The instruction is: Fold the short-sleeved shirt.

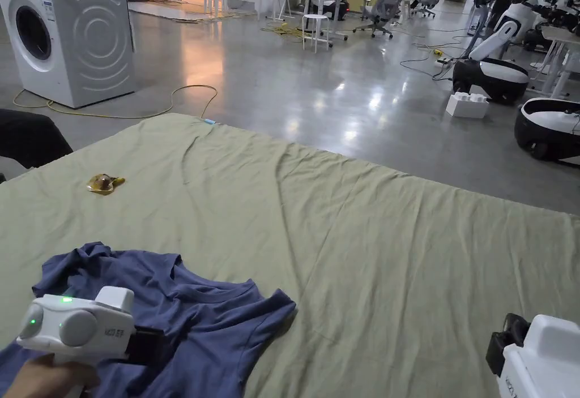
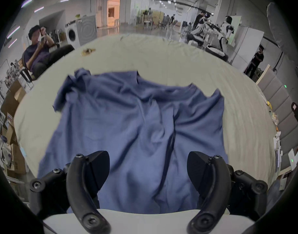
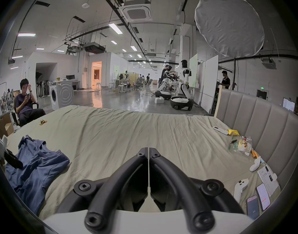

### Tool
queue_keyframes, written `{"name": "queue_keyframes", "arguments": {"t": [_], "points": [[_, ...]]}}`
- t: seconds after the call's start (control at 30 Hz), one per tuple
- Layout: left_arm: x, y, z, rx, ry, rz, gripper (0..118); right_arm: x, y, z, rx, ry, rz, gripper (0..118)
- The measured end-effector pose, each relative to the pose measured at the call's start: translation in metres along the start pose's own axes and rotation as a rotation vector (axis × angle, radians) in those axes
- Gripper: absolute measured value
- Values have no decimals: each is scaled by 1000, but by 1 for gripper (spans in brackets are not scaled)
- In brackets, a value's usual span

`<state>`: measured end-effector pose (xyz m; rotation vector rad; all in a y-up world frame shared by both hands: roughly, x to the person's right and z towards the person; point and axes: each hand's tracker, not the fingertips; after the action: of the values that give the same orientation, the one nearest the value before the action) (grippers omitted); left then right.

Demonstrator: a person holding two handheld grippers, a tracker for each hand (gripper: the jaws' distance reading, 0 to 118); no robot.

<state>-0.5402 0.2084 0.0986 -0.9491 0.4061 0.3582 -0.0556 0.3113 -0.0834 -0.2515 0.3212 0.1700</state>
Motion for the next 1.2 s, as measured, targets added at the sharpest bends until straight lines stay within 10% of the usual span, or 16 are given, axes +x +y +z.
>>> {"name": "queue_keyframes", "arguments": {"t": [0.3,0.43,0.47,1.2], "points": [[26,-33,-17,-18,137,-81,85,2,-10,-3,-33,-11,37,2],[32,-36,-7,57,191,-108,11,1,-13,-6,-42,-1,42,2],[30,-39,-8,52,187,-107,7,0,-13,-7,-46,2,42,2],[51,51,136,571,60,-42,3,18,4,5,-5,-7,36,2]]}}
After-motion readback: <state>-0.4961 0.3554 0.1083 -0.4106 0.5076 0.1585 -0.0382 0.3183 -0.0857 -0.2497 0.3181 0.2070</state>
